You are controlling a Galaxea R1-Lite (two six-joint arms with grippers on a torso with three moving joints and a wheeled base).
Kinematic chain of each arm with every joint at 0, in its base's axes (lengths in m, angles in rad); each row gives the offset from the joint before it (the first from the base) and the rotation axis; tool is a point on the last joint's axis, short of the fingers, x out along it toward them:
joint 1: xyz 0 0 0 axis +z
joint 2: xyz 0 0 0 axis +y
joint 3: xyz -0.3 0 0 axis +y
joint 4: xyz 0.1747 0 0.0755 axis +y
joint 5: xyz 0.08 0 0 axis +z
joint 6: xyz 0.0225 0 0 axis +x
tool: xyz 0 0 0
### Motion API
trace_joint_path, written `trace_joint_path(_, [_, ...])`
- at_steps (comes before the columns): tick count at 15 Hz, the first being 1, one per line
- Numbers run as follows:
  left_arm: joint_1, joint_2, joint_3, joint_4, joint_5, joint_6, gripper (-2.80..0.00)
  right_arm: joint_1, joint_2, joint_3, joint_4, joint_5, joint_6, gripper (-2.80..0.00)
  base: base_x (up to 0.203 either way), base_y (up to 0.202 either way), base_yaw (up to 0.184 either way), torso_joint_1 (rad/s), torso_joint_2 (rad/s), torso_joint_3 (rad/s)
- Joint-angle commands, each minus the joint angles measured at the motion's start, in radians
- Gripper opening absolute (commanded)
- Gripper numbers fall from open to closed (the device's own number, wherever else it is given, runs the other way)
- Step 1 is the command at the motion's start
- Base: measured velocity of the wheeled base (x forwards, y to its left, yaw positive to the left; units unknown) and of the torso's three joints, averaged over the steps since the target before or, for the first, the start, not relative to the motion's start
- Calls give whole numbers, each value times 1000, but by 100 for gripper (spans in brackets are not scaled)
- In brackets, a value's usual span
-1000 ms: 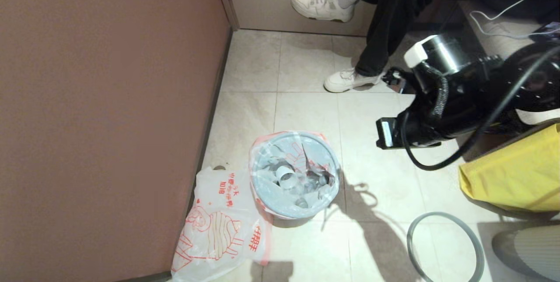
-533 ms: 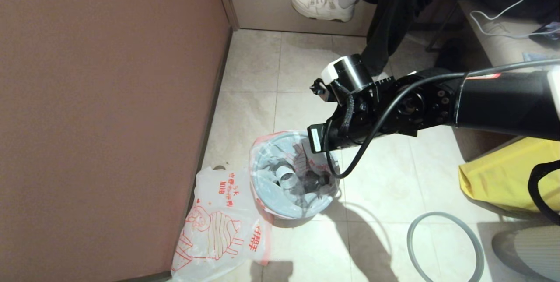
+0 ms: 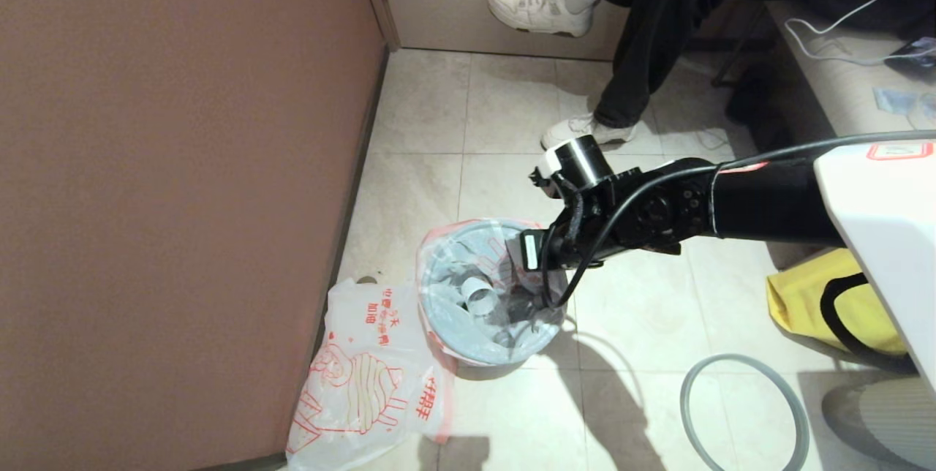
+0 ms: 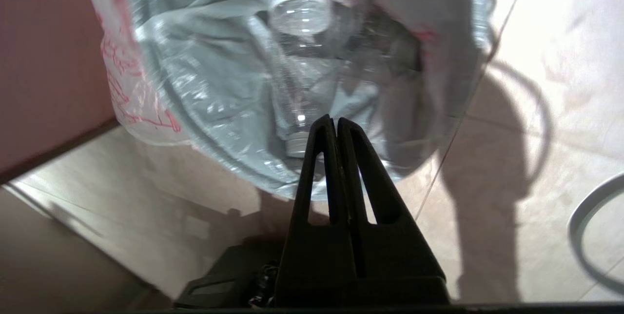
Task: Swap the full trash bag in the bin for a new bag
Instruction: Place the trash bag on the floor
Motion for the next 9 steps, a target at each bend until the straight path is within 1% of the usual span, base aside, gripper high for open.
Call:
trace_joint_path(1, [0,2,0,0,0,0,-280,-82,-19,18,4,75,39,-280,0,0,0,0,0,0])
trace_joint_path(2, [0,2,0,0,0,0,-280,-134,-24,32,4,121,59,-280,0,0,0,0,0,0])
trace_joint_path(4, [0,0,0,0,0,0,-280,-195,-19,80,6,160,75,-280,0,0,0,0,0,0])
trace_joint_path(7, [0,0,0,0,0,0,-280,-227,-17,150,11,146,59,-280,0,0,0,0,0,0])
trace_joint_path(8, [0,1,0,0,0,0,-280,-244,-17,164,10,146,27,-280,0,0,0,0,0,0])
trace_joint_path(9, [0,2,0,0,0,0,-280,-261,-14,169,10,145,13,-280,0,0,0,0,0,0])
